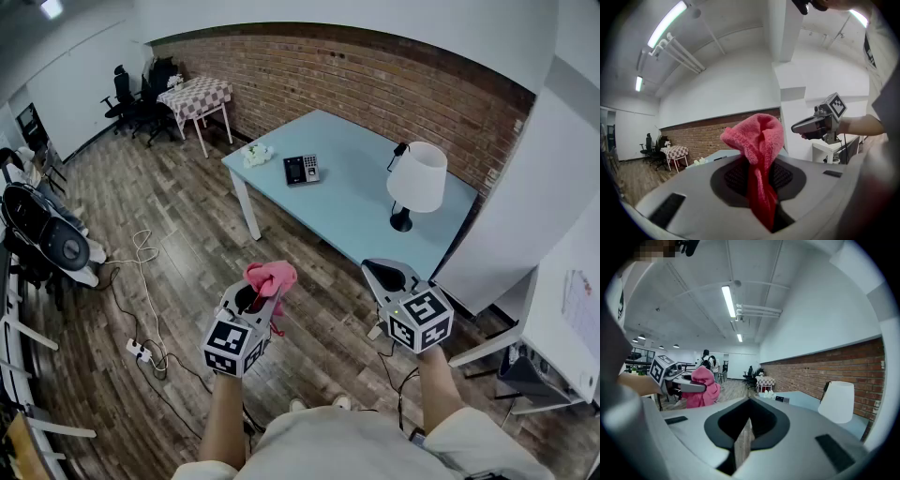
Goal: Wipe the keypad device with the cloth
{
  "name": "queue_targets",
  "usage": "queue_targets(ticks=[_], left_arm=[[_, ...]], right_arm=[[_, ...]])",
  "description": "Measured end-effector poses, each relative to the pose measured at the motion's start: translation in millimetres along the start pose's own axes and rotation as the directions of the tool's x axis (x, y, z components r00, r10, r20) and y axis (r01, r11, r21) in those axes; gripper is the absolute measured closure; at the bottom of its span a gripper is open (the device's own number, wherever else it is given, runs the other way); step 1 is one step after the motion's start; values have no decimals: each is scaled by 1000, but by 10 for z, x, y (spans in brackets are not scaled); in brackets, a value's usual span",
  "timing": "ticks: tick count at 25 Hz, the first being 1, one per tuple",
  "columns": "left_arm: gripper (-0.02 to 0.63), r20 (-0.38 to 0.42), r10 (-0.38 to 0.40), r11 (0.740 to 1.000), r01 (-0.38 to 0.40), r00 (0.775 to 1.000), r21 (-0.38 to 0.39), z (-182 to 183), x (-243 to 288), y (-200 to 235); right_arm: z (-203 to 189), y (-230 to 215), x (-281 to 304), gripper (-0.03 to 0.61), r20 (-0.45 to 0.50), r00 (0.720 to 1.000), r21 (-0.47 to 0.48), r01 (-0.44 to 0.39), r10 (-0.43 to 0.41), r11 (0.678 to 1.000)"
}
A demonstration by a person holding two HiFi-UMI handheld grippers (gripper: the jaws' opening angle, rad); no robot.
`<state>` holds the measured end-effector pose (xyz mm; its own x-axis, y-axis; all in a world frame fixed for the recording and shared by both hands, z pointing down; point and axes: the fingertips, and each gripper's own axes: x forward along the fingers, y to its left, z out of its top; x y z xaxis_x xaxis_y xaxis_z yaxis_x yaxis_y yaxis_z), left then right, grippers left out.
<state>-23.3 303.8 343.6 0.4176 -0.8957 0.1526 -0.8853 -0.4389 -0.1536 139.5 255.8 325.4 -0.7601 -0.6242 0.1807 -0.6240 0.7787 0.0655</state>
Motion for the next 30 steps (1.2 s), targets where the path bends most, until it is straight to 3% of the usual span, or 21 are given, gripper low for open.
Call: queue_targets(ticks=[4,9,11,13,18,25,30], left_arm=[[517,-1,2,1000,-2,1000,1,-4,-13,32],[517,-2,-4,1000,4,1000,-3,-20,-21,104],[517,-2,-5,1000,5,1000,-6,-45,-19,143],[517,-3,-5,1000,5,1000,-8,-71,-22,194],[517,-4,-4,1000,4,1000,-9,-174,-75,378],[517,-12,-29,1000,29,1000,-7,-281,-169,587],[517,-10,-38,999,38,999,-13,-352,-24,754]], right_arm=[[12,68,39,583,6,1000,-19,-18,18,1000],[103,88,85,581,66,997,45,-28,25,999],[104,97,131,554,64,998,32,-24,22,999],[105,127,189,579,57,998,14,-25,24,1000],[99,241,353,572,55,998,9,-32,31,999],[153,335,461,571,72,997,45,35,-38,998],[124,285,698,572,81,996,55,27,-31,998]])
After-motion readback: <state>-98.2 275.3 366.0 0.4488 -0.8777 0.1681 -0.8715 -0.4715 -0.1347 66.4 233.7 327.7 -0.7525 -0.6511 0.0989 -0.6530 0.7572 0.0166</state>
